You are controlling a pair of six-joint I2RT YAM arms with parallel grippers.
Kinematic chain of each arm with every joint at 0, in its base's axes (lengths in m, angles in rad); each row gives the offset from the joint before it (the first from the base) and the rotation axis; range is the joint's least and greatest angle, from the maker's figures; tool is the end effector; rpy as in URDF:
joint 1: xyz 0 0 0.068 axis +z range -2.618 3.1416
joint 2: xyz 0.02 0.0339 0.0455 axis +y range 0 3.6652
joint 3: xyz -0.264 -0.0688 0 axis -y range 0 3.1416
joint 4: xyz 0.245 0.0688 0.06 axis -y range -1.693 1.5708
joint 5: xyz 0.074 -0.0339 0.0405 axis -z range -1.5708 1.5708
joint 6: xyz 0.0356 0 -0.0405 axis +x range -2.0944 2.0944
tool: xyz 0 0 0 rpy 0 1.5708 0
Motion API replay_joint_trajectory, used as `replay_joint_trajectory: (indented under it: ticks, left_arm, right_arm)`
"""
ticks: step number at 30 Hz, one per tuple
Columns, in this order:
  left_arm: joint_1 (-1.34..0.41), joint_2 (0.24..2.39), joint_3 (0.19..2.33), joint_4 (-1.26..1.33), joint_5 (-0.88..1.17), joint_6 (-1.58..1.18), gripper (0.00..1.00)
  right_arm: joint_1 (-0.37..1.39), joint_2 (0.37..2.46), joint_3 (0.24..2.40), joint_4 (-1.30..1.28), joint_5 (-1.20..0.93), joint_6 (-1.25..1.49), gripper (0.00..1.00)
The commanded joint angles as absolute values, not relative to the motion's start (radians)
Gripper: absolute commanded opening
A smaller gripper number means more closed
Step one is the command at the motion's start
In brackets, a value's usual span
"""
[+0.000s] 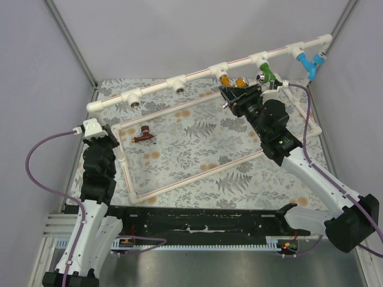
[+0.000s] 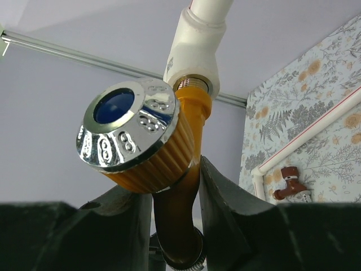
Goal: Install the water faucets
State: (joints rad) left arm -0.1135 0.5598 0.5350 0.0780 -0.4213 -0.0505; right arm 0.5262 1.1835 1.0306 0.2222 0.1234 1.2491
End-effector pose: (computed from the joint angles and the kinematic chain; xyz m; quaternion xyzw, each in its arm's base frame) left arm 0.1497 -0.0024 0.3133 -0.1305 0.6773 0.0853 0.7190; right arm 0.2449 0.1372 0.3875 0.2830 0.6209 0.5395 0.4933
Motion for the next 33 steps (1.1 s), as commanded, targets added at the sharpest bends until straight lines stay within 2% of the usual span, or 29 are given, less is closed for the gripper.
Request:
replay_joint_trajectory:
  ticks: [1,3,8,17,20,23,25,30,32,33]
  left_arm:
    - [-0.12,0.549,0.506,-0.006,-0.466,-0.051,0.02]
    - [-0.12,0.549,0.506,-0.006,-0.466,-0.051,0.02]
    - [-0.12,0.551,0.503,-0.005,-0.466,-0.049,0.02]
    - [-0.121,0.551,0.503,-0.005,-0.46,-0.049,0.02]
    - [-0.121,0.551,0.503,-0.005,-0.46,-0.049,0.02]
    - [-0.123,0.551,0.503,-0.005,-0.459,-0.049,0.02]
    - [-0.121,0.549,0.503,-0.005,-0.457,-0.051,0.02]
    - [-0.121,0.555,0.502,-0.005,-0.454,-0.052,0.02]
    - [-0.121,0.555,0.503,-0.006,-0.453,-0.052,0.02]
    - [-0.121,0.555,0.502,-0.005,-0.451,-0.054,0.02]
  right_arm:
    - [0.474,1.221,1.016,0.07,0.288,1.385,0.18]
    - [0.476,1.206,1.014,0.087,0.293,1.338,0.32]
    - [0.474,1.161,1.015,0.136,0.296,1.191,0.44]
    - [0.474,1.117,1.035,0.163,0.259,0.961,0.56]
    - [0.472,1.1,1.034,0.173,0.262,0.922,0.56]
    - [0.472,1.098,1.049,0.166,0.273,0.905,0.5]
    - [0.472,1.103,1.051,0.175,0.285,0.92,0.41]
    - [0.474,1.123,1.057,0.15,0.337,1.087,0.08]
    - [0.474,1.137,1.068,0.143,0.328,1.109,0.0]
    - [0.476,1.143,1.069,0.141,0.324,1.114,0.0]
